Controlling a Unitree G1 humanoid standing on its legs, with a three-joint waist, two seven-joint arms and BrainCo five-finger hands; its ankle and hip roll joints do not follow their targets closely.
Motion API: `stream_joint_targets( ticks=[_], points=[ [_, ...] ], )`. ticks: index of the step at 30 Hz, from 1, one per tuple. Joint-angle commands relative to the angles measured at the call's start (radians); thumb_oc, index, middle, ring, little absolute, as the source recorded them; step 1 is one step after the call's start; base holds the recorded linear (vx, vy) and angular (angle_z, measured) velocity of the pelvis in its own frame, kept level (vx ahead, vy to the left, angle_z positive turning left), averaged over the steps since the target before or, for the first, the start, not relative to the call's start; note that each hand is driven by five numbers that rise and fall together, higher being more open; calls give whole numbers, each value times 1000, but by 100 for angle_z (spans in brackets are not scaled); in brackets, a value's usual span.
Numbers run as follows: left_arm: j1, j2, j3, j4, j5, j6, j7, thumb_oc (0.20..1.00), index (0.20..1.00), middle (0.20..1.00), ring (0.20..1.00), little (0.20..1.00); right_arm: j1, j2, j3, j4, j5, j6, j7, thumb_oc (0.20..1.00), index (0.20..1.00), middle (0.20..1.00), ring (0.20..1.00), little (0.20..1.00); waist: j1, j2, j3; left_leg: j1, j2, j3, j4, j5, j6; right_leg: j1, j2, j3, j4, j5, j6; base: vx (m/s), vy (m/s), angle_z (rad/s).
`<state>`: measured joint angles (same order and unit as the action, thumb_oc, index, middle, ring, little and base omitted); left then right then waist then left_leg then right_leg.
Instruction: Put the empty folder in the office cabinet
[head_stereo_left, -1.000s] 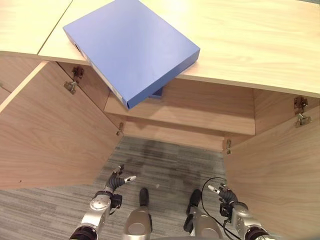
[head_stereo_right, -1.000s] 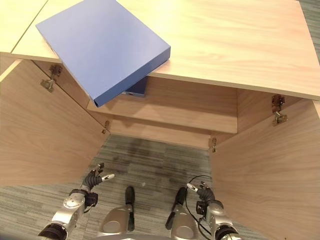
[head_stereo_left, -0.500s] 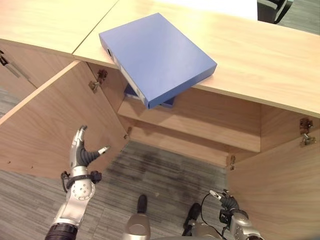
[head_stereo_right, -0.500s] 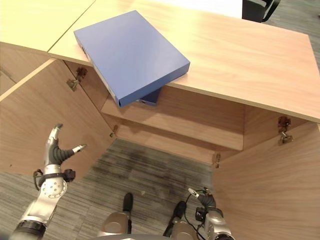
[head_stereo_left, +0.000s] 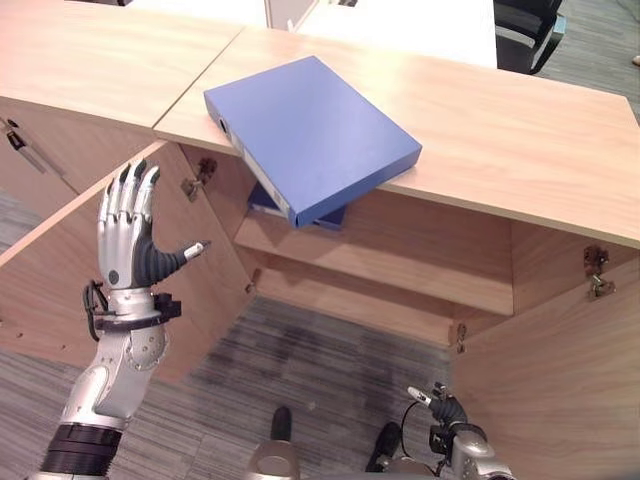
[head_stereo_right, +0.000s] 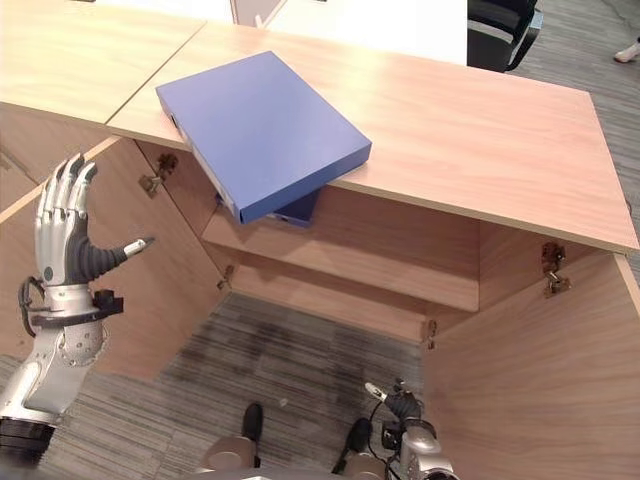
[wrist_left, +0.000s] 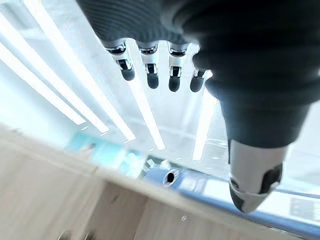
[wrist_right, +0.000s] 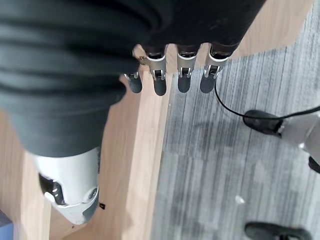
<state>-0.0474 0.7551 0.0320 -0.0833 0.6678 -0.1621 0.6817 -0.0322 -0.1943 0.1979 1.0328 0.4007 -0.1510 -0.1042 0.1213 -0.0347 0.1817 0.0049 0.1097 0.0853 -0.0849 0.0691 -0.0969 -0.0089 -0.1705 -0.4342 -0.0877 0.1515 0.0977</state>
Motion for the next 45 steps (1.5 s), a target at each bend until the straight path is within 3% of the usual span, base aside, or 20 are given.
stream_joint_targets(
  ticks=[1,7,10,45],
  points=[
    [-99,81,17,-20,87,-9,40,1000,1000,1000,1000,1000,-30,12,23,0,-13,-34,22,1000,1000,1000,1000,1000,14,-1,-6,-13,29,-7,11,-56,-35,83,-54,31,34,-122,123,31,12,-9],
    [-162,217,-23,-9,153,-4,29,1000,1000,1000,1000,1000,-36,7,40,-12,-9,-44,36,1000,1000,1000,1000,1000,-6,9,-16,-3,28,1,9,-57,-33,78,-53,38,40,-123,127,8,15,-3],
    [-176,245,-36,-1,158,-7,20,1000,1000,1000,1000,1000,-36,9,39,-10,-7,-45,37,1000,1000,1000,1000,1000,-11,12,-23,2,26,4,7,-60,-33,81,-55,39,40,-122,128,1,10,-1],
    [-361,250,-266,175,151,-2,-101,1000,1000,1000,1000,1000,-19,21,0,22,39,-30,37,1000,1000,1000,1000,1000,-71,20,-41,31,10,35,-2,-71,-24,87,-70,60,17,-98,139,-1,7,-2]
  ],
)
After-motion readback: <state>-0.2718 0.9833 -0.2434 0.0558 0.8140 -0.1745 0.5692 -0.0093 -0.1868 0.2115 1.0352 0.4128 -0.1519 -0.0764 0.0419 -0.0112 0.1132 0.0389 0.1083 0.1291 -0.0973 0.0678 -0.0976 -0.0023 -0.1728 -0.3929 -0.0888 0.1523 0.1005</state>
